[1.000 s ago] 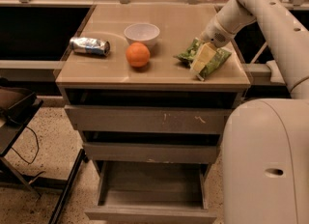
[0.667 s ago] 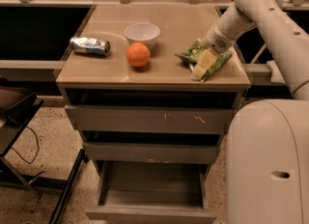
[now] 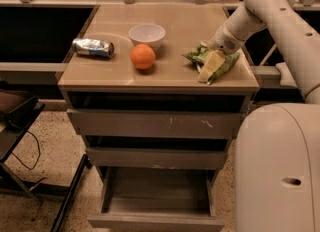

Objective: Place green jalapeno chip bag into bottom drawer

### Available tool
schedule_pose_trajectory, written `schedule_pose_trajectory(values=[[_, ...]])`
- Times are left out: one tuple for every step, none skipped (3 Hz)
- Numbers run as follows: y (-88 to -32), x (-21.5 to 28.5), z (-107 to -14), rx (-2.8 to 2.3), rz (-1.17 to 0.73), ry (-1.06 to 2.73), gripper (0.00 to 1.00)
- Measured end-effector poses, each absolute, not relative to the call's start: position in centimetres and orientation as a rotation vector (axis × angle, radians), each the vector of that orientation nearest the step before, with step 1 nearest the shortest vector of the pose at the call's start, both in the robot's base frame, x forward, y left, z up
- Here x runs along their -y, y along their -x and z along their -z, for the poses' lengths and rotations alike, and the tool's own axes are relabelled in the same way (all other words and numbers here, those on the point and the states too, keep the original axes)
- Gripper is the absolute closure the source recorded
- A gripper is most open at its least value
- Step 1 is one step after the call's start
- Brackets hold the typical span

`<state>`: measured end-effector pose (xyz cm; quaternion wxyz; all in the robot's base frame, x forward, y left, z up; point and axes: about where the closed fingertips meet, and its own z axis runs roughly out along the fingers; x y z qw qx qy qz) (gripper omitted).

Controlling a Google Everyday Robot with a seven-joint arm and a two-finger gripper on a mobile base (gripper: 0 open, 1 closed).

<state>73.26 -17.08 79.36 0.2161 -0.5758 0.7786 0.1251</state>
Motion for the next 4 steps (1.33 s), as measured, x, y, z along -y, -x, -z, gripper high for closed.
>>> schedule_pose_trajectory(values=[[-73.3, 17.1, -80.2, -2.158, -0.347, 1.596, 0.65], [-73.2, 17.1, -81.2, -2.158, -0.346, 1.596, 0.89], [-73.2, 17.1, -81.5, -2.158, -0.346, 1.595, 1.00], [-71.7, 17.1, -83.4, -2.187, -0.308, 1.581, 1.00]])
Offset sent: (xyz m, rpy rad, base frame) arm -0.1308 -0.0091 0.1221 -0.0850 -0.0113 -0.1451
